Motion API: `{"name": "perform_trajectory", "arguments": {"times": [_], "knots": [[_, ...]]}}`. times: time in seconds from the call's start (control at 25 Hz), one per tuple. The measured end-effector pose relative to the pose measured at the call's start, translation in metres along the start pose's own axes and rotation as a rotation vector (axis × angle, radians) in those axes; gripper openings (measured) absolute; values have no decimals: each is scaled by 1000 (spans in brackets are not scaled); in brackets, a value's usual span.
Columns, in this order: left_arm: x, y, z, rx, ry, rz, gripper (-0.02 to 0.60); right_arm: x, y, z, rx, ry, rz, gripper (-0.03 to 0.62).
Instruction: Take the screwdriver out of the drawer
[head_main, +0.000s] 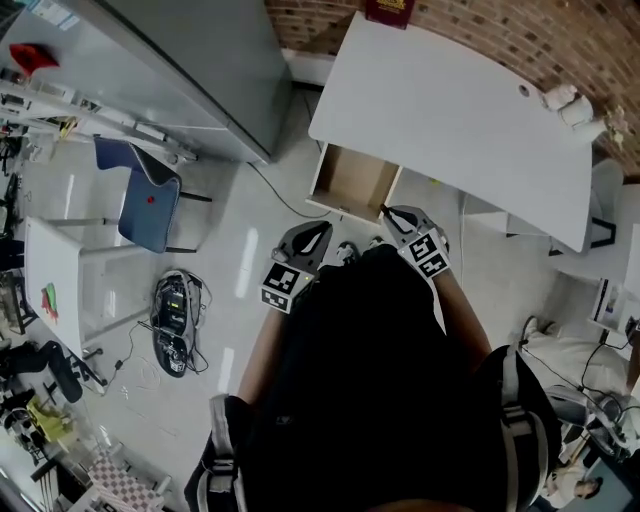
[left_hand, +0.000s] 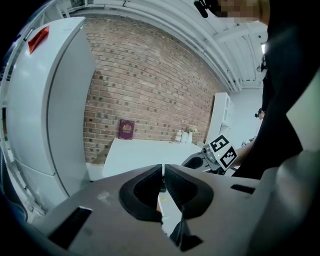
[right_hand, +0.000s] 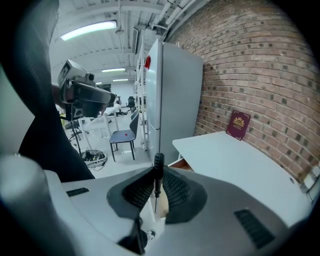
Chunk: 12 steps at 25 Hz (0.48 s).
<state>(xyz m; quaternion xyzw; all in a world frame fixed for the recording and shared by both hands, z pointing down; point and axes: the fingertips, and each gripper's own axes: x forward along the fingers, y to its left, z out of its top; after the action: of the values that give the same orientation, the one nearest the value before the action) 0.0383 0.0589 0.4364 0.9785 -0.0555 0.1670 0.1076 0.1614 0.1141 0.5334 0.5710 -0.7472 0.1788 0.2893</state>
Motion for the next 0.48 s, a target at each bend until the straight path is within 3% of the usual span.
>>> {"name": "perform_trajectory", "arguments": {"times": [0.48], "knots": [[-12,1,-6,-15,4,35,25,10,10,-17,-6,40,43,110]]}}
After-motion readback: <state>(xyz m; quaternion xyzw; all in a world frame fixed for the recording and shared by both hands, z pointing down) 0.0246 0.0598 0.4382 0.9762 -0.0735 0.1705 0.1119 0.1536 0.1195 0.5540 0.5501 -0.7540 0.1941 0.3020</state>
